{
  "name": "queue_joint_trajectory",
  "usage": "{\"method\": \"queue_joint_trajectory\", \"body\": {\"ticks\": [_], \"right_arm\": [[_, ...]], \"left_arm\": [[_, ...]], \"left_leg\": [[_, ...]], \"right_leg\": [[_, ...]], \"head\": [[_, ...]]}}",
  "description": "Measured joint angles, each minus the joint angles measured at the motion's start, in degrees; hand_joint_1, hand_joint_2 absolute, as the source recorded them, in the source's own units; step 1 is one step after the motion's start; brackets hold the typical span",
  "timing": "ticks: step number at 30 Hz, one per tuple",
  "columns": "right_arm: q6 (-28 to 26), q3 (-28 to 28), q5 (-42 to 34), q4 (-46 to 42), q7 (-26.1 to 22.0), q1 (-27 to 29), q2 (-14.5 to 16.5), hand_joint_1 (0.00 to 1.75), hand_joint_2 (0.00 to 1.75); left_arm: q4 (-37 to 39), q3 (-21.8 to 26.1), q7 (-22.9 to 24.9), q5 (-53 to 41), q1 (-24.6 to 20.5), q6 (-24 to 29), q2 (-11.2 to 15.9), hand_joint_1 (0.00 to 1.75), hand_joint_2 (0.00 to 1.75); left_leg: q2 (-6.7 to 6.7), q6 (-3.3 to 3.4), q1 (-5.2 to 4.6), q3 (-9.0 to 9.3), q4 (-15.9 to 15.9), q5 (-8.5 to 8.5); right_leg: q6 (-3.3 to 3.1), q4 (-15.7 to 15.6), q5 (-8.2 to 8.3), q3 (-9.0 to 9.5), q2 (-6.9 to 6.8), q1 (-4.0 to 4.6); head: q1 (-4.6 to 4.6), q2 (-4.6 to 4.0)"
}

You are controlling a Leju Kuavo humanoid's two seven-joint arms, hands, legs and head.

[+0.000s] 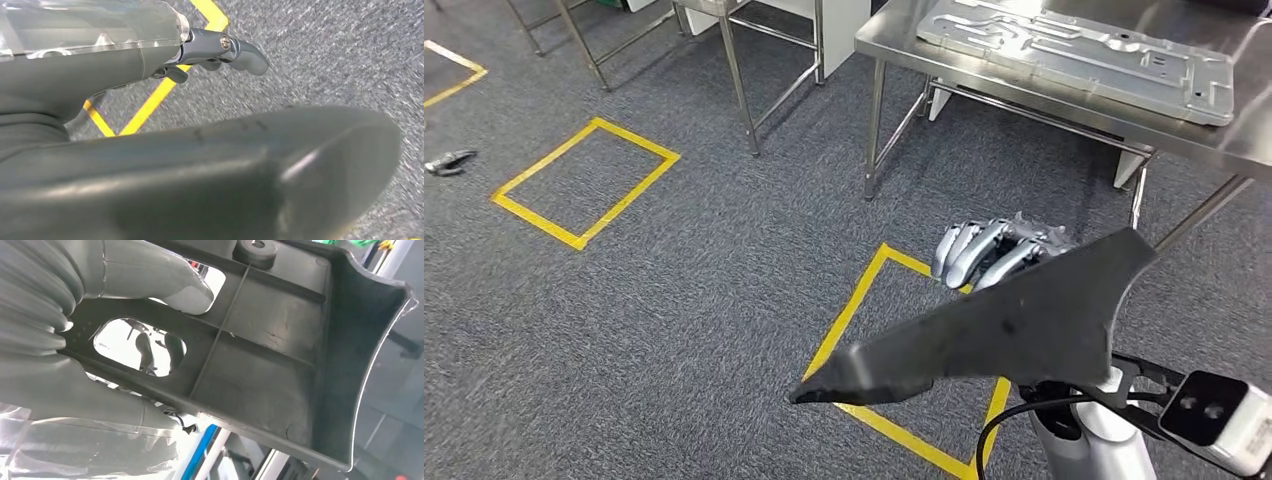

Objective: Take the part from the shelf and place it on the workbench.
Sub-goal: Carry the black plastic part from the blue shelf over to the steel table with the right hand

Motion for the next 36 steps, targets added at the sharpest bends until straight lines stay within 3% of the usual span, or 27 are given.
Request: {"method": "queue_joint_trajectory", "body": {"ticks": [2, 4, 6, 7, 8, 9, 11, 13, 15, 16, 17, 19, 21, 23, 25, 27, 29, 30, 31, 33, 35, 36], "right_arm": [[0.0, -0.4, -0.2, 0.5, -0.2, -0.3, 0.0, 1.27, 1.75], [0.1, -0.6, -0.4, 1.0, -0.2, -0.9, 0.0, 1.27, 1.75], [0.2, -0.7, -0.8, 1.7, 0.0, -1.4, 0.0, 1.27, 1.75], [0.2, -0.7, -1.0, 2.0, 0.1, -1.6, 0.0, 1.27, 1.75], [0.2, -0.8, -1.2, 2.3, 0.2, -2.1, 0.0, 1.27, 1.75], [0.2, -0.8, -1.4, 2.7, 0.3, -2.6, 0.1, 1.27, 1.75], [0.1, -0.8, -1.6, 3.2, 0.4, -3.8, 0.3, 1.27, 1.75], [0.0, -0.8, -1.8, 3.7, 0.7, -4.7, 0.7, 1.27, 1.75], [-0.2, -0.8, -1.8, 4.0, 1.0, -5.0, 0.9, 1.27, 1.75], [-0.2, -0.9, -1.8, 4.0, 1.1, -4.9, 0.9, 1.27, 1.75], [-0.3, -0.9, -1.8, 4.1, 1.2, -5.0, 0.9, 1.27, 1.75], [-0.4, -1.0, -1.8, 4.1, 1.0, -4.8, 0.9, 1.27, 1.75], [-0.4, -1.0, -1.8, 4.1, 0.7, -4.2, 0.9, 1.27, 1.75], [-0.4, -1.0, -1.7, 4.2, 0.2, -3.5, 0.9, 1.27, 1.75], [-0.3, -1.0, -1.7, 4.2, -0.2, -3.0, 0.9, 1.27, 1.75], [-0.2, -1.0, -1.5, 4.2, -0.7, -2.6, 0.9, 1.27, 1.75], [-0.2, -1.0, -1.3, 4.3, -1.1, -2.2, 0.9, 1.27, 1.75], [-0.1, -1.1, -1.2, 4.3, -1.2, -2.1, 0.9, 1.27, 1.75], [-0.1, -1.2, -1.2, 4.4, -1.3, -1.9, 0.8, 1.27, 1.75], [-0.1, -1.5, -1.2, 4.4, -1.4, -1.7, 0.8, 1.27, 1.75], [-0.1, -1.8, -1.1, 4.4, -1.6, -1.6, 0.7, 1.27, 1.75], [-0.2, -1.8, -0.9, 4.5, -1.7, -1.5, 0.7, 1.27, 1.75]], "left_arm": [[0.0, -0.2, 0.0, -0.2, -0.1, -0.1, -0.1, 0.0, 0.0], [0.0, -0.4, 0.0, -0.2, 0.0, -0.1, 0.0, 0.0, 0.0], [0.0, -0.4, -0.1, 0.1, 0.1, -0.1, 0.1, 0.0, 0.0], [0.0, -0.4, -0.1, 0.4, 0.1, -0.2, 0.1, 0.0, 0.0], [0.0, -0.4, -0.2, 0.5, 0.0, -0.3, 0.1, 0.0, 0.0], [0.0, -0.4, -0.2, 0.6, -0.1, -0.3, 0.1, 0.0, 0.0], [0.0, -0.4, -0.3, 0.7, -0.4, -0.5, -0.1, 0.0, 0.0], [0.0, -0.5, -0.5, 0.5, -0.5, -0.8, -0.2, 0.0, 0.0], [0.0, -0.6, -0.4, -0.1, -0.6, -0.9, -0.2, 0.0, 0.0], [0.0, -0.8, -0.2, -0.4, -0.7, -0.9, -0.2, 0.0, 0.0], [0.0, -0.9, -0.1, -0.7, -0.8, -0.8, -0.3, 0.0, 0.0], [0.0, -1.1, -0.1, -0.7, -0.7, -0.6, -0.3, 0.0, 0.0], [0.0, -1.2, -0.1, -0.3, -0.5, -0.4, -0.2, 0.0, 0.0], [0.0, -1.1, -0.1, -0.1, -0.3, -0.1, -0.2, 0.0, 0.0], [0.0, -1.1, 0.2, 0.1, -0.2, 0.3, -0.1, 0.0, 0.0], [0.0, -1.1, 0.7, 0.2, -0.2, 0.8, -0.1, 0.0, 0.0], [0.0, -1.1, 0.9, 0.6, -0.2, 1.1, -0.1, 0.0, 0.0], [0.0, -1.1, 1.0, 0.8, -0.3, 1.1, -0.1, 0.0, 0.0], [0.0, -1.1, 0.9, 0.9, -0.3, 1.2, -0.1, 0.0, 0.0], [0.0, -1.1, 0.8, 1.1, -0.5, 1.2, 0.0, 0.0, 0.0], [0.0, -1.0, 0.7, 1.3, -0.4, 1.1, 0.2, 0.0, 0.0], [0.0, -0.9, 0.7, 1.5, -0.3, 1.0, 0.3, 0.0, 0.0]], "left_leg": [[1.28, 0.87, 0.09, 0.18, -0.4, 0.29], [2.62, 1.42, -0.04, 0.24, -0.6, 0.32], [4.12, 1.61, -0.23, 0.25, -0.6, 0.2], [4.86, 1.62, -0.29, 0.29, -0.6, 0.12], [5.54, 1.57, -0.32, 0.38, -0.6, 0.03], [6.18, 1.49, -0.36, 0.53, -0.6, -0.09], [7.24, 1.12, -0.57, 0.9, -0.6, -0.41], [8.22, 0.6, -0.84, 1.16, -0.6, -0.71], [9.24, 0.02, -0.97, 1.55, -0.9, -0.94], [9.04, -0.27, -0.94, 1.73, -0.8, -1.2], [8.0, -0.51, -0.88, 1.53, 0.0, -1.95], [5.08, -0.79, -0.68, -0.73, 5.3, -4.99], [3.74, -0.95, -0.61, -4.67, 13.1, -8.19], [3.58, -1.06, -0.6, -6.64, 15.9, -7.81], [2.81, -1.0, -0.42, -4.59, 9.8, -3.27], [0.48, -0.76, -0.14, -1.72, 2.7, -0.11], [-0.71, -0.32, -0.21, -0.81, 0.6, -0.02], [-0.25, 0.03, -0.24, -0.69, 0.4, 0.06], [0.36, 0.44, -0.24, -0.57, 0.2, 0.22], [1.62, 1.32, -0.07, -0.26, -0.3, 0.49], [2.68, 1.8, -0.17, -0.13, -0.5, 0.49], [3.18, 1.89, -0.25, -0.14, -0.5, 0.44]], "right_leg": [[0.48, 1.8, -1.19, -0.9, -2.08, 0.03], [0.83, 7.9, -4.34, -3.82, -5.18, 0.05], [1.1, 14.7, -6.79, -7.27, -6.24, -0.09], [1.12, 15.9, -6.66, -7.95, -6.41, -0.11], [1.04, 14.7, -5.38, -7.36, -6.58, -0.09], [0.82, 11.4, -3.43, -5.69, -6.98, -0.02], [0.05, 3.5, -0.46, -1.58, -9.37, 0.6], [-0.6, -0.1, 0.08, 0.1, -10.87, 1.31], [-1.03, -0.4, 0.13, 0.1, -9.74, 1.36], [-1.24, -0.6, 0.25, 0.24, -9.16, 1.18], [-1.54, -0.9, 0.39, 0.41, -8.56, 0.95], [-2.01, -1.2, 0.52, 0.64, -7.47, 0.64], [-2.24, -1.2, 0.47, 0.65, -6.09, 0.63], [-2.25, -1.0, 0.38, 0.66, -4.57, 0.62], [-1.99, -0.6, 0.14, 0.7, -2.97, 0.5], [-1.46, 0.0, -0.14, 0.44, -1.5, 0.51], [-0.79, 0.2, -0.09, -0.01, -0.37, 0.37], [-0.41, 0.1, 0.05, -0.16, 0.2, 0.26], [-0.06, 0.2, 0.06, -0.23, 0.18, 0.17], [0.49, 2.3, -1.29, -1.22, -2.08, 0.33], [0.89, 8.6, -4.57, -4.34, -5.18, 0.35], [1.08, 12.4, -6.09, -6.26, -5.84, 0.21]], "head": [[0.23, 0.0], [0.49, -0.01], [0.52, -0.01], [0.52, -0.01], [0.52, 0.0], [0.52, 0.0], [0.52, 0.0], [0.47, 0.0], [0.43, 0.0], [0.43, 0.0], [0.41, 0.0], [0.31, 0.0], [0.23, 0.0], [0.22, 0.0], [0.22, 0.0], [0.25, 0.0], [0.27, 0.0], [0.28, 0.0], [0.26, -0.01], [0.52, -0.01], [0.8, -0.01], [0.82, 0.0]]}}
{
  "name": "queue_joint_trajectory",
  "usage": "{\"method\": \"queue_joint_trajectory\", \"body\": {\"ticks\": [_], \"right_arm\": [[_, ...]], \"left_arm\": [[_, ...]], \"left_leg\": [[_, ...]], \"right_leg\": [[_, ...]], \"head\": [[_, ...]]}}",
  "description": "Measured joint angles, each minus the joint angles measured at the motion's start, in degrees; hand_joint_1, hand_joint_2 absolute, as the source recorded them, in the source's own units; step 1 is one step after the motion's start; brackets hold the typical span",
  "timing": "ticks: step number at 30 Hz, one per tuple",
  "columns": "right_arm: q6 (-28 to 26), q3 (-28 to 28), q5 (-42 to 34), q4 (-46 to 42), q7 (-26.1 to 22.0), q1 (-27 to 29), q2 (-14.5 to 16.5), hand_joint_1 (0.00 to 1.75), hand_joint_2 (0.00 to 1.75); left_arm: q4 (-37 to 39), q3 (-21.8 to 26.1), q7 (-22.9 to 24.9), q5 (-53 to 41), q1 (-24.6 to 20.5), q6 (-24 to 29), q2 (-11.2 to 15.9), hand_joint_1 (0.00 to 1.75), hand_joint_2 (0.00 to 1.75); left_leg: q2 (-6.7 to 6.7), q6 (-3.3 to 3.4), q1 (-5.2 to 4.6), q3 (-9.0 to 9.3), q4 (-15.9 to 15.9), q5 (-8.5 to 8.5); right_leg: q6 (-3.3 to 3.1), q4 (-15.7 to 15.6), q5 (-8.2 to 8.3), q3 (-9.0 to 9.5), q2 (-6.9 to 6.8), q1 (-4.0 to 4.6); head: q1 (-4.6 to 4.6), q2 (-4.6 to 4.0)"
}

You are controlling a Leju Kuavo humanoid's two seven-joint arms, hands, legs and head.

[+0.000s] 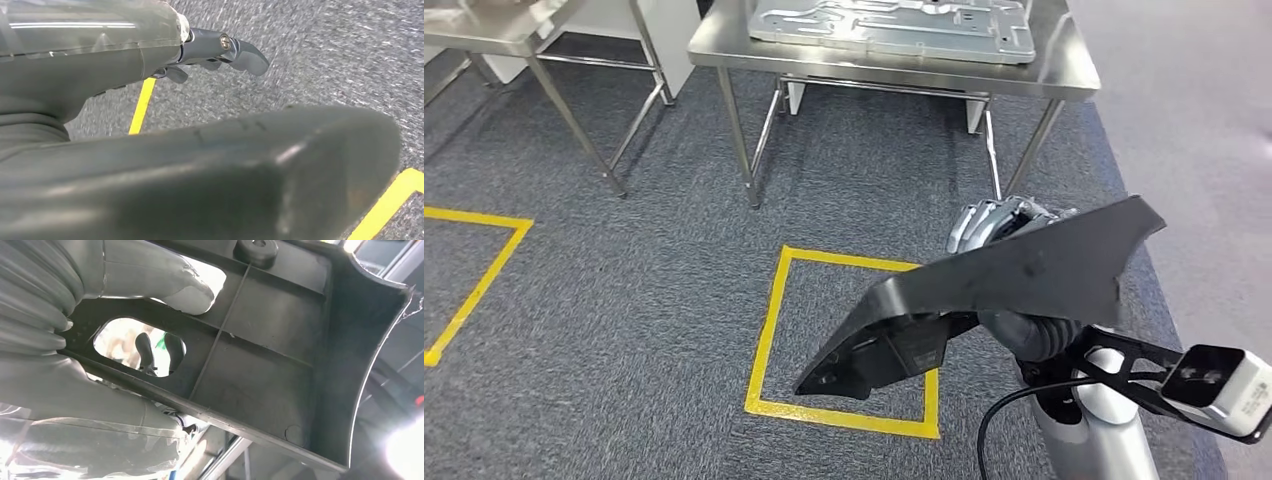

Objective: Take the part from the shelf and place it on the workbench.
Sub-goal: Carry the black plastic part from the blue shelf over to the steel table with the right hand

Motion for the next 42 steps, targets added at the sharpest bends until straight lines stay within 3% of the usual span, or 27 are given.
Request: {"method": "queue_joint_trajectory", "body": {"ticks": [1, 2, 3, 6, 7, 9, 11, 13, 15, 16, 17, 18, 20, 22, 27, 29, 31, 32, 33, 35, 36, 38, 42], "right_arm": [[-0.1, -0.1, 0.2, 0.1, -0.1, 0.2, 0.0, 1.27, 1.75], [-0.1, -0.1, 0.5, 0.1, -0.1, 0.4, 0.0, 1.27, 1.75], [-0.2, -0.2, 0.7, 0.2, -0.2, 0.5, 0.0, 1.27, 1.75], [-0.2, -0.3, 1.0, 0.2, -0.4, 0.6, 0.0, 1.27, 1.75], [-0.2, -0.3, 1.1, 0.2, -0.5, 0.6, 0.0, 1.27, 1.75], [-0.2, -0.4, 1.1, 0.2, -0.5, 0.7, 0.0, 1.27, 1.75], [-0.2, -0.6, 1.2, 0.1, -0.5, 0.7, 0.0, 1.27, 1.75], [-0.1, -0.6, 1.2, 0.1, -0.5, 0.7, 0.0, 1.27, 1.75], [-0.1, -0.6, 1.2, 0.1, -0.5, 0.8, 0.0, 1.27, 1.75], [-0.1, -0.6, 1.2, 0.1, -0.5, 0.9, 0.0, 1.27, 1.75], [-0.1, -0.6, 1.2, 0.1, -0.5, 1.0, 0.0, 1.27, 1.75], [-0.1, -0.6, 1.2, 0.1, -0.5, 1.0, 0.0, 1.27, 1.75], [-0.1, -0.6, 1.2, 0.1, -0.5, 1.0, 0.0, 1.27, 1.75], [-0.1, -0.6, 1.2, 0.1, -0.5, 1.0, 0.0, 1.27, 1.75], [0.1, -0.6, 1.3, 0.1, -0.5, 1.0, 0.0, 1.27, 1.75], [0.1, -0.7, 1.3, 0.1, -0.5, 1.0, -0.1, 1.27, 1.75], [0.1, -0.7, 1.3, 0.1, -0.5, 1.2, -0.1, 1.27, 1.75], [0.1, -0.7, 1.3, 0.1, -0.5, 1.3, -0.1, 1.27, 1.75], [0.1, -0.7, 1.3, 0.2, -0.5, 1.4, -0.1, 1.27, 1.75], [0.1, -0.8, 1.3, 0.2, -0.5, 1.4, -0.1, 1.27, 1.75], [0.1, -0.8, 1.3, 0.2, -0.5, 1.4, -0.1, 1.27, 1.75], [0.1, -0.8, 1.3, 0.2, -0.5, 1.4, -0.1, 1.27, 1.75], [0.4, -1.2, 1.3, 0.1, -0.5, 1.4, 0.0, 1.27, 1.75]], "left_arm": [[0.0, 0.1, 0.0, 0.2, 0.0, -0.2, 0.1, 0.0, 0.0], [0.0, 0.1, 0.0, 0.4, 0.0, -0.4, 0.2, 0.0, 0.0], [0.0, 0.2, -0.1, 0.5, 0.0, -0.6, 0.2, 0.0, 0.0], [0.0, 0.4, 0.1, 0.8, -0.2, -1.5, 0.2, 0.0, 0.0], [0.0, 0.4, 0.2, 0.8, -0.2, -1.6, 0.2, 0.0, 0.0], [0.0, 0.5, 0.4, 0.8, -0.3, -1.8, 0.2, 0.0, 0.0], [0.0, 0.5, 0.4, 0.7, -0.3, -2.0, 0.2, 0.0, 0.0], [0.0, 0.5, 0.5, 0.7, -0.3, -2.0, 0.2, 0.0, 0.0], [0.0, 0.5, 0.5, 0.7, -0.2, -2.1, 0.3, 0.0, 0.0], [0.0, 0.5, 0.5, 0.7, -0.2, -2.1, 0.3, 0.0, 0.0], [0.0, 0.5, 0.5, 0.7, -0.1, -2.1, 0.4, 0.0, 0.0], [0.0, 0.5, 0.6, 0.7, 0.0, -2.1, 0.4, 0.0, 0.0], [0.0, 0.5, 0.6, 0.7, 0.0, -2.1, 0.5, 0.0, 0.0], [0.0, 0.5, 0.5, 0.7, 0.0, -2.1, 0.6, 0.0, 0.0], [0.0, 0.5, 0.3, 0.8, -0.1, -2.2, 0.7, 0.0, 0.0], [0.0, 0.5, 0.3, 0.8, -0.1, -2.3, 0.7, 0.0, 0.0], [0.0, 0.5, 0.2, 0.7, -0.1, -2.3, 0.7, 0.0, 0.0], [0.0, 0.5, 0.2, 0.7, -0.1, -2.3, 0.7, 0.0, 0.0], [0.0, 0.5, 0.2, 0.7, -0.1, -2.4, 0.7, 0.0, 0.0], [0.0, 0.5, 0.2, 0.7, -0.1, -2.4, 0.7, 0.0, 0.0], [0.0, 0.5, 0.2, 0.7, -0.1, -2.5, 0.7, 0.0, 0.0], [0.0, 0.5, 0.2, 0.7, -0.2, -2.5, 0.6, 0.0, 0.0], [0.0, 0.5, 0.2, 0.7, -0.3, -2.5, 0.7, 0.0, 0.0]], "left_leg": [[0.43, 0.0, -0.05, 0.01, 0.0, -0.05], [0.84, -0.03, -0.07, 0.04, 0.0, -0.11], [1.15, -0.1, -0.08, 0.11, 0.0, -0.16], [1.56, -0.57, -0.19, 0.46, 0.0, -0.43], [1.61, -0.86, -0.25, 0.5, 0.0, -0.51], [1.74, -1.56, -0.36, 0.59, -0.1, -0.58], [1.6, -2.18, -0.34, 0.73, -0.1, -0.98], [1.0, -2.53, -0.31, -0.64, 3.4, -3.25], [0.54, -2.71, -0.25, -4.28, 11.0, -6.71], [0.48, -2.81, -0.24, -6.02, 14.2, -7.62], [0.47, -2.86, -0.24, -7.0, 15.7, -7.46], [0.47, -2.88, -0.23, -6.87, 14.8, -6.11], [0.41, -2.62, -0.21, -3.94, 7.7, -1.83], [0.25, -2.03, -0.38, -1.15, 1.6, 0.13], [0.21, -0.25, -0.49, 0.26, -0.3, -0.05], [0.26, 0.18, -0.44, 0.76, -0.4, -0.17], [0.29, 0.34, -0.51, 0.94, -0.4, -0.45], [0.29, 0.32, -0.55, 1.11, -0.4, -0.66], [0.29, 0.26, -0.57, 1.41, -0.4, -0.92], [0.29, 0.01, -0.58, 2.39, -0.4, -1.61], [0.31, -0.18, -0.58, 2.85, -0.4, -1.95], [0.41, -0.77, -0.59, 3.31, -0.7, -2.5], [0.59, -1.96, -0.6, 4.08, 1.0, -2.84]], "right_leg": [[0.13, 2.6, -0.75, -1.37, -0.32, -0.14], [0.2, 3.3, -0.42, -1.76, -0.48, -0.25], [0.16, 1.7, 0.93, -0.92, -0.59, -0.32], [-0.56, -9.6, 5.7, 5.15, -1.26, -0.04], [-0.86, -11.8, 6.16, 6.3, -1.46, 0.17], [-1.33, -12.7, 6.06, 6.66, -1.42, 0.52], [-1.92, -13.4, 6.28, 7.05, -1.17, 0.21], [-2.56, -14.1, 6.51, 7.59, -1.06, -0.11], [-2.93, -14.1, 6.41, 7.7, -0.94, 0.06], [-3.02, -14.0, 6.33, 7.72, -0.82, 0.14], [-3.06, -14.0, 6.25, 7.76, -0.65, 0.2], [-3.03, -13.9, 6.09, 7.85, -0.45, 0.23], [-2.79, -13.6, 5.59, 8.19, -0.12, 0.23], [-2.25, -13.2, 5.07, 8.32, 0.08, 0.39], [-0.69, -11.1, 4.6, 7.94, -0.05, 0.29], [-0.28, -5.9, 2.01, 5.28, -0.31, 0.11], [0.07, 1.0, -0.67, 1.01, -0.38, -0.02], [0.16, 2.6, -0.75, -0.35, -0.4, -0.07], [0.17, 2.2, 0.27, -0.73, -0.43, -0.1], [-0.28, -4.4, 4.98, 1.55, -0.63, -0.04], [-0.64, -7.9, 6.51, 2.95, -0.84, 0.17], [-1.51, -12.1, 7.2, 4.51, -1.2, 0.71], [-3.08, -13.4, 6.63, 6.43, -0.98, 0.71]], "head": [[0.0, 0.0], [0.01, -0.01], [0.01, 0.0], [0.0, 0.0], [0.01, 0.0], [-0.02, 0.0], [-0.05, 0.0], [-0.13, 0.0], [-0.16, -0.01], [-0.16, -0.01], [-0.16, -0.01], [-0.17, 0.0], [-0.16, 0.0], [-0.14, 0.0], [-0.09, -0.01], [-0.01, -0.01], [0.01, 0.0], [0.0, 0.0], [0.0, 0.0], [0.01, -0.01], [-0.01, -0.01], [0.01, -0.01], [-0.1, 0.0]]}}
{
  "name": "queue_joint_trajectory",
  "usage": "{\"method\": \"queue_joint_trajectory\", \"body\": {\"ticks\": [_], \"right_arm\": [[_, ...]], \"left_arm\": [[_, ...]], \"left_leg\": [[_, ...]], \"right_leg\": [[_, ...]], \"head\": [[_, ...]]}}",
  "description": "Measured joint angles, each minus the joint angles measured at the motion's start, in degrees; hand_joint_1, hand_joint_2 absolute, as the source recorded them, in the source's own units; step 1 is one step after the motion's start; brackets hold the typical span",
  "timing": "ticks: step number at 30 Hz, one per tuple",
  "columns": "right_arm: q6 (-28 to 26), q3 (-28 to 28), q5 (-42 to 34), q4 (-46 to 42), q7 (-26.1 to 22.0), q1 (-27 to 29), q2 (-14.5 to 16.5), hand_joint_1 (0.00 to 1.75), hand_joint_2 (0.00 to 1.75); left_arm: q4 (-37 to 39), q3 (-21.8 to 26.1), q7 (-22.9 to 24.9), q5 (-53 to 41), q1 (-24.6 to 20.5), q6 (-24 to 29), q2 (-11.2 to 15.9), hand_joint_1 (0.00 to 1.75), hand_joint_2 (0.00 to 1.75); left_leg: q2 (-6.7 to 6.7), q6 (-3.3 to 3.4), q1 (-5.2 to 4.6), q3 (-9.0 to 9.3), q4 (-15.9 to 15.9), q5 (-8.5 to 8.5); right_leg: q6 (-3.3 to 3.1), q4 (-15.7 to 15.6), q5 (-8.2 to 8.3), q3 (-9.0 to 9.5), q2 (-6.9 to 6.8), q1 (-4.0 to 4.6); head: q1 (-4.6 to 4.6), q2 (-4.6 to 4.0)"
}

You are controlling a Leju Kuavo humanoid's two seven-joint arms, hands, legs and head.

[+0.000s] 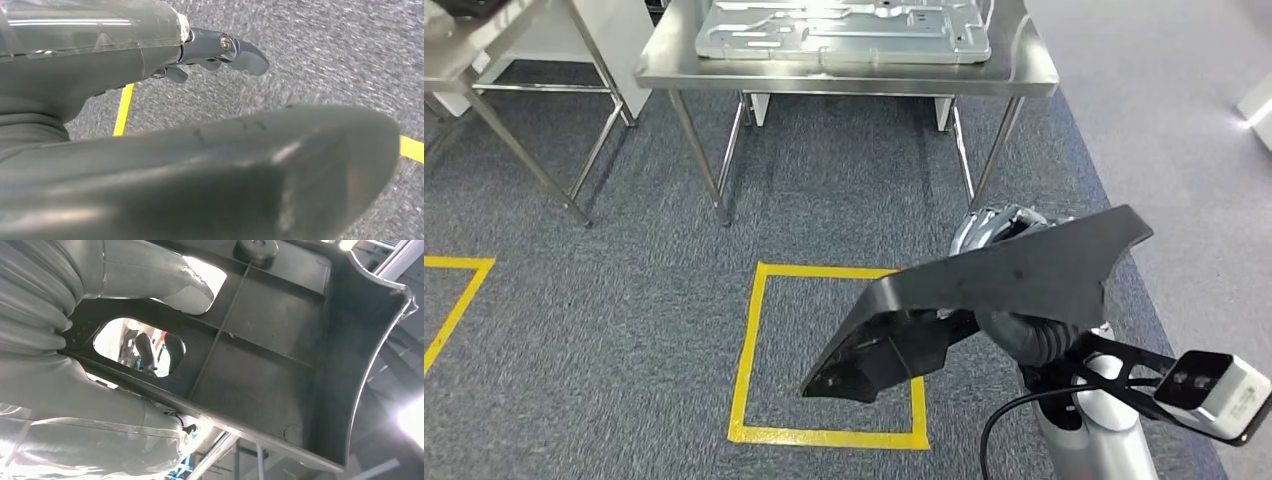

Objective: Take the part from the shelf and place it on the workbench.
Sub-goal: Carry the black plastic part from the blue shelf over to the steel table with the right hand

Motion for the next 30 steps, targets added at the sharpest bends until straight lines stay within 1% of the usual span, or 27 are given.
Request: {"method": "queue_joint_trajectory", "body": {"ticks": [1, 2, 4, 5, 6, 7, 8, 9, 10, 11, 12, 13, 14, 15, 16, 17, 19, 20, 21, 22, 23, 24, 25, 26, 27, 28, 30], "right_arm": [[0.1, -0.1, 0.0, 0.0, 0.0, -0.1, 0.0, 1.27, 1.75], [0.3, -0.2, 0.0, 0.0, 0.0, -0.1, 0.0, 1.27, 1.75], [0.5, -0.3, -0.1, 0.0, -0.1, 0.0, 0.1, 1.27, 1.75], [0.5, -0.4, -0.1, 0.0, -0.1, 0.2, 0.1, 1.27, 1.75], [0.5, -0.4, -0.1, 0.0, -0.1, 0.3, 0.1, 1.27, 1.75], [0.5, -0.4, -0.1, 0.0, -0.1, 0.4, 0.1, 1.27, 1.75], [0.5, -0.5, -0.1, 0.0, -0.1, 0.4, 0.1, 1.27, 1.75], [0.5, -0.5, -0.2, 0.0, -0.1, 0.4, 0.1, 1.27, 1.75], [0.5, -0.5, -0.2, 0.1, -0.2, 0.4, 0.1, 1.27, 1.75], [0.5, -0.5, -0.2, 0.1, -0.3, 0.5, 0.1, 1.27, 1.75], [0.5, -0.6, -0.2, 0.1, -0.4, 0.5, 0.1, 1.27, 1.75], [0.5, -0.6, -0.2, 0.1, -0.5, 0.6, 0.0, 1.27, 1.75], [0.5, -0.7, -0.2, 0.1, -0.6, 0.6, 0.0, 1.27, 1.75], [0.4, -0.8, -0.2, 0.1, -0.8, 0.5, 0.0, 1.27, 1.75], [0.4, -0.8, -0.2, 0.0, -0.9, 0.5, 0.0, 1.27, 1.75], [0.4, -0.9, -0.2, 0.0, -0.9, 0.5, 0.1, 1.27, 1.75], [0.4, -1.0, -0.1, 0.0, -1.0, 0.7, 0.0, 1.27, 1.75], [0.4, -1.1, -0.1, 0.0, -1.0, 0.8, 0.0, 1.27, 1.75], [0.4, -1.1, -0.1, 0.0, -1.0, 0.9, 0.0, 1.27, 1.75], [0.4, -1.1, -0.1, 0.1, -1.0, 1.0, 0.0, 1.27, 1.75], [0.4, -1.1, -0.1, 0.1, -1.0, 1.0, 0.0, 1.27, 1.75], [0.4, -1.1, -0.1, 0.1, -1.0, 1.0, 0.0, 1.27, 1.75], [0.4, -1.2, 0.0, 0.1, -1.0, 1.0, 0.0, 1.27, 1.75], [0.4, -1.2, 0.0, 0.1, -1.0, 1.0, 0.0, 1.27, 1.75], [0.4, -1.3, 0.0, 0.1, -1.0, 1.1, 0.0, 1.27, 1.75], [0.3, -1.3, 0.0, 0.1, -1.0, 1.1, 0.0, 1.27, 1.75], [0.3, -1.4, 0.2, 0.1, -1.0, 1.2, 0.0, 1.27, 1.75]], "left_arm": [[0.0, 0.0, 0.0, 0.0, -0.1, 0.0, 0.0, 0.0, 0.0], [0.0, 0.0, 0.0, 0.0, -0.1, 0.0, 0.0, 0.0, 0.0], [0.0, 0.0, -0.1, 0.0, -0.1, 0.0, 0.0, 0.0, 0.0], [0.0, 0.0, -0.1, 0.0, 0.1, 0.0, 0.0, 0.0, 0.0], [0.0, 0.0, -0.1, 0.0, 0.2, 0.0, 0.0, 0.0, 0.0], [0.0, 0.0, -0.2, 0.0, 0.4, 0.0, 0.0, 0.0, 0.0], [0.0, 0.0, -0.2, 0.0, 0.4, 0.0, 0.0, 0.0, 0.0], [0.0, 0.0, -0.3, 0.0, 0.5, 0.0, 0.0, 0.0, 0.0], [0.0, 0.0, -0.3, 0.0, 0.5, 0.0, 0.0, 0.0, 0.0], [0.0, 0.0, -0.4, 0.0, 0.5, 0.0, 0.0, 0.0, 0.0], [0.0, 0.0, -0.4, 0.0, 0.5, 0.0, 0.1, 0.0, 0.0], [0.0, 0.0, -0.4, 0.0, 0.5, 0.0, 0.1, 0.0, 0.0], [0.0, 0.0, -0.5, 0.0, 0.5, 0.0, 0.1, 0.0, 0.0], [0.0, 0.0, -0.5, 0.0, 0.4, 0.0, 0.1, 0.0, 0.0], [0.0, 0.0, -0.6, 0.0, 0.4, 0.0, 0.1, 0.0, 0.0], [0.0, 0.0, -0.6, 0.0, 0.3, 0.0, 0.1, 0.0, 0.0], [0.0, 0.0, -0.8, 0.0, 0.2, -0.1, 0.1, 0.0, 0.0], [0.0, 0.0, -0.8, 0.0, 0.2, -0.1, 0.1, 0.0, 0.0], [0.0, 0.0, -0.8, 0.0, 0.3, -0.2, 0.0, 0.0, 0.0], [0.0, 0.0, -0.9, 0.0, 0.3, -0.2, 0.0, 0.0, 0.0], [0.0, 0.0, -0.9, 0.0, 0.3, -0.3, 0.0, 0.0, 0.0], [0.0, 0.0, -0.9, 0.0, 0.3, -0.4, 0.0, 0.0, 0.0], [0.0, 0.0, -0.9, 0.1, 0.3, -0.4, 0.0, 0.0, 0.0], [0.0, 0.0, -0.9, 0.1, 0.2, -0.5, 0.0, 0.0, 0.0], [0.0, 0.0, -0.9, 0.1, 0.1, -0.5, 0.0, 0.0, 0.0], [0.0, 0.0, -0.9, 0.1, 0.1, -0.6, 0.0, 0.0, 0.0], [0.0, 0.0, -1.0, 0.1, 0.1, -0.6, 0.0, 0.0, 0.0]], "left_leg": [[-0.05, -0.13, 0.05, -0.91, 2.2, -0.6], [-0.1, -0.22, 0.13, -2.65, 5.3, -1.59], [-0.14, -0.52, 0.18, -7.36, 12.1, -4.25], [-0.15, -0.64, 0.2, -9.22, 14.0, -5.16], [-0.16, -0.7, 0.19, -10.3, 14.0, -5.12], [-0.16, -0.63, 0.2, -10.47, 12.2, -3.82], [-0.18, -0.45, 0.19, -9.96, 8.9, -1.2], [-0.21, -0.19, 0.14, -9.33, 5.3, 1.82], [-0.22, 0.1, -0.01, -8.73, 2.4, 3.89], [-0.25, 0.43, -0.19, -8.35, 0.6, 5.38], [-0.27, 0.77, -0.35, -8.23, 0.0, 5.68], [-0.29, 1.1, -0.46, -7.96, -0.2, 5.43], [-0.32, 1.43, -0.4, -7.57, -0.4, 5.59], [-0.35, 1.75, -0.29, -7.1, -0.7, 5.44], [-0.36, 2.03, -0.19, -6.57, -1.0, 5.29], [-0.36, 2.25, -0.09, -6.1, -1.2, 5.04], [-0.38, 2.46, -0.04, -5.43, -1.3, 4.35], [-0.4, 2.41, -0.01, -5.02, -1.3, 3.95], [-0.42, 2.32, 0.03, -4.48, -1.3, 3.49], [-0.45, 2.16, 0.11, -3.81, -1.3, 3.0], [-0.47, 1.94, 0.21, -3.03, -1.3, 2.47], [-0.49, 1.64, 0.29, -2.34, -1.3, 1.92], [-0.55, 1.29, 0.33, -1.75, -1.3, 1.41], [-0.57, 0.87, 0.33, -1.37, -1.4, 0.92], [-0.57, 0.39, 0.31, -1.0, -1.3, 0.68], [-0.55, -0.07, 0.27, -0.63, -1.1, 0.62], [-0.45, -0.75, 0.37, -0.2, -0.3, 0.31]], "right_leg": [[-0.32, -0.2, -0.22, 0.75, 0.03, -0.08], [-0.57, -0.3, -0.51, 1.34, 0.01, -0.05], [-0.94, -0.4, -1.28, 2.16, 0.11, 0.14], [-0.99, -0.4, -1.73, 2.64, 0.24, 0.22], [-0.98, -0.3, -2.23, 3.23, 0.4, 0.28], [-0.91, -0.3, -2.77, 3.97, 0.55, 0.31], [-0.79, -0.3, -3.36, 4.76, 0.65, 0.33], [-0.62, -0.3, -3.96, 5.52, 0.7, 0.36], [-0.38, -0.2, -4.51, 6.0, 0.76, 0.4], [-0.07, -0.1, -4.97, 6.26, 0.81, 0.41], [0.25, 0.0, -5.24, 6.41, 0.86, 0.4], [0.57, 0.2, -5.36, 6.43, 0.91, 0.37], [0.83, 0.7, -5.36, 6.35, 0.87, 0.29], [1.1, 2.0, -5.26, 5.89, 0.82, 0.22], [1.42, 4.1, -5.41, 4.75, 0.76, 0.13], [1.77, 7.2, -6.04, 2.87, 0.7, -0.04], [2.42, 13.9, -8.65, -1.93, 0.65, -0.44], [2.64, 16.1, -9.74, -4.01, 0.62, -0.68], [2.81, 16.6, -9.79, -5.24, 0.55, -0.9], [2.96, 15.1, -8.48, -5.47, 0.47, -1.08], [3.08, 12.0, -5.96, -4.8, 0.37, -1.23], [3.14, 8.0, -2.92, -3.7, 0.21, -1.33], [2.99, 4.7, -1.24, -2.72, 0.04, -1.27], [2.65, 2.6, -0.45, -2.05, -0.09, -1.13], [2.12, 1.5, -0.33, -1.78, -0.15, -1.0], [1.48, 1.4, -1.02, -1.58, -0.1, -0.86], [0.35, 1.0, -0.73, -0.54, 0.11, -0.89]], "head": [[-0.07, 0.0], [-0.12, 0.0], [-0.22, 0.0], [-0.22, 0.0], [-0.23, 0.0], [-0.23, 0.0], [-0.22, 0.0], [-0.2, -0.01], [-0.19, -0.01], [-0.18, -0.01], [-0.18, -0.01], [-0.19, 0.0], [-0.2, 0.0], [-0.16, 0.0], [-0.12, 0.0], [-0.08, 0.0], [-0.02, 0.0], [-0.02, 0.0], [-0.02, 0.0], [-0.02, 0.0], [-0.02, 0.0], [0.01, 0.0], [0.03, 0.0], [0.04, 0.0], [0.05, 0.0], [0.01, 0.0], [-0.04, 0.0]]}}
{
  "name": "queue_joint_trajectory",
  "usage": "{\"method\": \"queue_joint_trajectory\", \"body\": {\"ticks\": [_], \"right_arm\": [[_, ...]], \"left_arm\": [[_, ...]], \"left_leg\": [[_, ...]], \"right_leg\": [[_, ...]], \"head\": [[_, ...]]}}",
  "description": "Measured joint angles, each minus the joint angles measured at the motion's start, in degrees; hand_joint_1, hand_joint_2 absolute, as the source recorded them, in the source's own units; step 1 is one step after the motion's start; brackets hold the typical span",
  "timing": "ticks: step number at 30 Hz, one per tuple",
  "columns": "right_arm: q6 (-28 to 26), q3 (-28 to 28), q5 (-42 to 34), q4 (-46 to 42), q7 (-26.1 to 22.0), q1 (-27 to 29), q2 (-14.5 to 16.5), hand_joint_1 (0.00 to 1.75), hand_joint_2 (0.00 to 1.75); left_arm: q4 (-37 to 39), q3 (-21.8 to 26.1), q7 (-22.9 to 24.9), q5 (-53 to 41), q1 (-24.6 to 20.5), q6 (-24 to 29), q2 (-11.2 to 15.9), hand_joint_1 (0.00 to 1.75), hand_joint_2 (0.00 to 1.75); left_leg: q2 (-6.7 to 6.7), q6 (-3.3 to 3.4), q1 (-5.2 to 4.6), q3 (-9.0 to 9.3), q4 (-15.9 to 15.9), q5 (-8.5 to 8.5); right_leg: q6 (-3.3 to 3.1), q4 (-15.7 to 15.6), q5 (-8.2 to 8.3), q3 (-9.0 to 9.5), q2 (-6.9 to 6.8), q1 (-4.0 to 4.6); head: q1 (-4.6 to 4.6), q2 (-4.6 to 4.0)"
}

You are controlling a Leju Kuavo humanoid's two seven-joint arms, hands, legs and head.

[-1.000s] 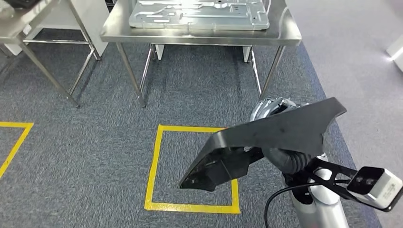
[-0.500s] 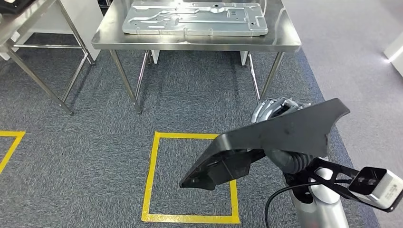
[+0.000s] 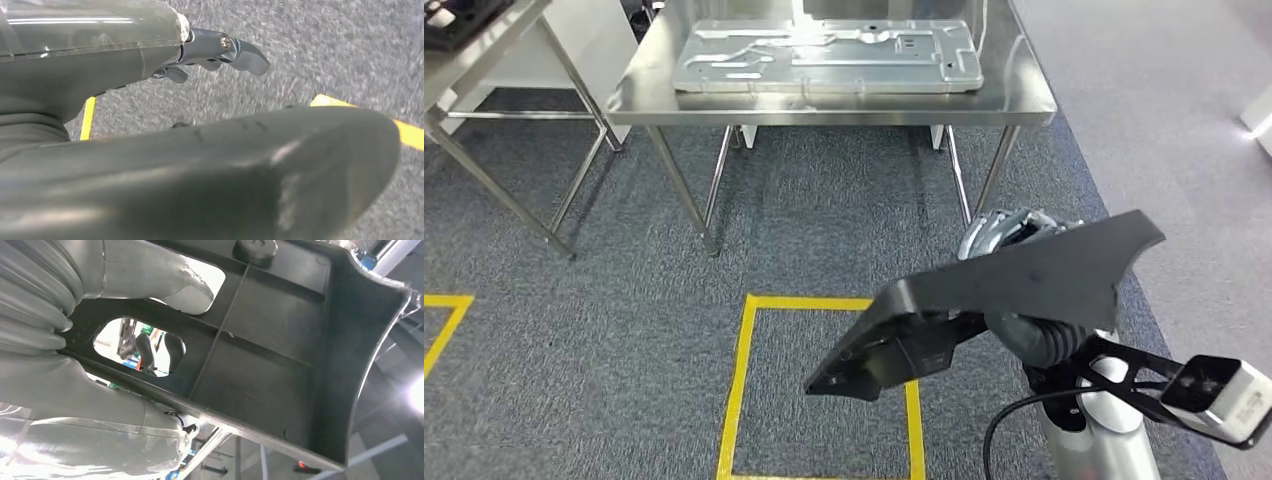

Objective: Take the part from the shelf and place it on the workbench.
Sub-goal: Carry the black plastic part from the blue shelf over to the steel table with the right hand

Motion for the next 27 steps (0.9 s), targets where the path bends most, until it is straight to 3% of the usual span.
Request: {"method": "queue_joint_trajectory", "body": {"ticks": [2, 5, 6, 7, 8, 10, 11, 12, 16, 18, 20, 22, 23, 24, 25, 27], "right_arm": [[0.0, 0.0, 0.2, 0.0, 0.0, 0.0, 0.0, 1.27, 1.75], [0.0, 0.0, 0.4, 0.0, 0.0, 0.3, 0.0, 1.27, 1.75], [0.0, 0.0, 0.5, 0.0, 0.0, 0.5, 0.0, 1.27, 1.75], [0.0, 0.0, 0.5, 0.0, 0.0, 0.6, 0.0, 1.27, 1.75], [0.0, 0.0, 0.6, 0.0, 0.0, 0.6, 0.0, 1.27, 1.75], [-0.1, 0.0, 0.7, 0.0, 0.0, 0.7, 0.0, 1.27, 1.75], [-0.2, 0.0, 0.8, 0.1, 0.0, 0.8, 0.0, 1.27, 1.75], [-0.4, 0.0, 0.9, 0.1, 0.0, 0.8, 0.0, 1.27, 1.75], [-0.8, -0.2, 1.4, 0.2, 0.0, 1.0, 0.0, 1.27, 1.75], [-1.1, -0.4, 1.8, 0.2, -0.1, 0.9, -0.1, 1.27, 1.75], [-1.7, -0.6, 3.0, 0.3, -0.1, 1.0, -0.2, 1.27, 1.75], [-2.5, -0.6, 4.1, 0.5, -0.1, 1.3, -0.4, 1.27, 1.75], [-2.7, -0.6, 4.4, 0.6, -0.1, 1.3, -0.5, 1.27, 1.75], [-2.8, -0.6, 4.5, 0.6, -0.1, 1.3, -0.6, 1.27, 1.75], [-2.8, -0.6, 4.6, 0.6, -0.1, 1.3, -0.7, 1.27, 1.75], [-2.9, -0.6, 4.6, 0.8, 0.0, 1.4, -0.9, 1.27, 1.75]], "left_arm": [[0.0, 0.0, 0.0, 0.1, -0.1, -0.1, 0.0, 0.0, 0.0], [0.0, 0.0, 0.0, 0.4, 0.0, -0.1, 0.0, 0.0, 0.0], [0.0, 0.0, 0.0, 0.5, 0.1, -0.1, 0.0, 0.0, 0.0], [0.0, 0.0, 0.0, 0.5, 0.3, -0.1, 0.0, 0.0, 0.0], [0.0, 0.0, 0.0, 0.6, 0.4, -0.1, 0.0, 0.0, 0.0], [0.0, 0.1, 0.0, 0.6, 0.5, -0.1, 0.1, 0.0, 0.0], [0.0, 0.2, 0.0, 0.6, 0.5, -0.1, 0.1, 0.0, 0.0], [0.0, 0.3, 0.1, 0.6, 0.6, 0.0, 0.2, 0.0, 0.0], [0.0, 0.5, 0.2, 0.6, 0.6, 0.1, 0.4, 0.0, 0.0], [0.0, 0.5, 0.2, 0.6, 0.4, 0.0, 0.5, 0.0, 0.0], [0.0, 0.5, 0.2, 0.5, 0.3, -0.1, 0.5, 0.0, 0.0], [0.0, 0.5, 0.1, 0.5, 0.4, -0.1, 0.5, 0.0, 0.0], [0.0, 0.5, 0.1, 0.5, 0.4, -0.1, 0.5, 0.0, 0.0], [0.0, 0.5, 0.1, 0.5, 0.5, -0.2, 0.5, 0.0, 0.0], [0.0, 0.5, 0.1, 0.5, 0.5, -0.2, 0.5, 0.0, 0.0], [0.0, 0.5, 0.1, 0.5, 0.4, -0.2, 0.5, 0.0, 0.0]], "left_leg": [[0.0, -0.2, 0.17, -1.64, 3.6, -1.67], [-0.02, -0.23, 0.15, -8.44, 13.8, -5.69], [-0.03, -0.17, 0.11, -10.13, 15.2, -6.11], [-0.03, 0.02, 0.06, -10.82, 14.6, -5.44], [-0.04, 0.28, -0.04, -10.69, 12.3, -3.74], [-0.1, 1.27, -0.54, -9.27, 5.5, 1.61], [-0.18, 1.7, -0.89, -8.68, 3.1, 3.03], [-0.23, 2.1, -1.23, -8.16, 1.7, 4.01], [-0.41, 3.29, -1.33, -5.29, -0.2, 3.65], [-0.51, 3.61, -1.0, -3.75, -0.8, 3.15], [-0.84, 3.62, -0.69, -2.71, -1.1, 2.4], [-1.38, 3.17, -0.27, -1.62, -1.2, 1.41], [-1.75, 2.86, 0.01, -0.94, -1.2, 0.83], [-2.09, 2.52, 0.27, -0.2, -1.2, 0.24], [-2.44, 2.15, 0.47, 0.43, -1.2, -0.36], [-3.17, 1.22, 0.64, 1.3, -1.4, -1.55]], "right_leg": [[-0.76, -0.1, -0.34, 1.31, 0.02, 0.14], [-1.39, -0.2, -1.55, 2.67, 0.06, 0.75], [-1.51, -0.2, -2.04, 3.22, 0.15, 0.97], [-1.57, -0.2, -2.56, 3.89, 0.25, 1.18], [-1.6, -0.2, -3.1, 4.63, 0.34, 1.37], [-1.5, -0.2, -4.27, 6.06, 0.4, 1.65], [-1.31, -0.2, -4.83, 6.55, 0.48, 1.68], [-1.04, -0.2, -5.35, 6.94, 0.57, 1.61], [0.19, 3.2, -5.31, 7.13, 0.62, 1.21], [0.84, 7.8, -6.93, 4.32, 0.55, 0.93], [1.62, 13.4, -9.68, -0.53, 0.5, 0.33], [2.35, 14.9, -10.8, -3.96, 0.4, -0.36], [2.67, 13.1, -9.74, -4.38, 0.37, -0.66], [2.96, 10.1, -7.37, -4.09, 0.43, -0.93], [3.23, 6.5, -3.9, -3.6, 0.73, -1.19], [3.06, 1.9, 0.77, -2.71, 1.19, -1.18]], "head": [[-0.14, 0.0], [-0.32, 0.0], [-0.34, 0.0], [-0.33, 0.0], [-0.33, 0.0], [-0.25, 0.0], [-0.23, 0.0], [-0.19, 0.0], [-0.17, 0.0], [-0.13, 0.0], [-0.1, 0.0], [-0.1, 0.0], [-0.09, 0.0], [-0.08, -0.01], [-0.03, -0.01], [0.08, -0.01]]}}
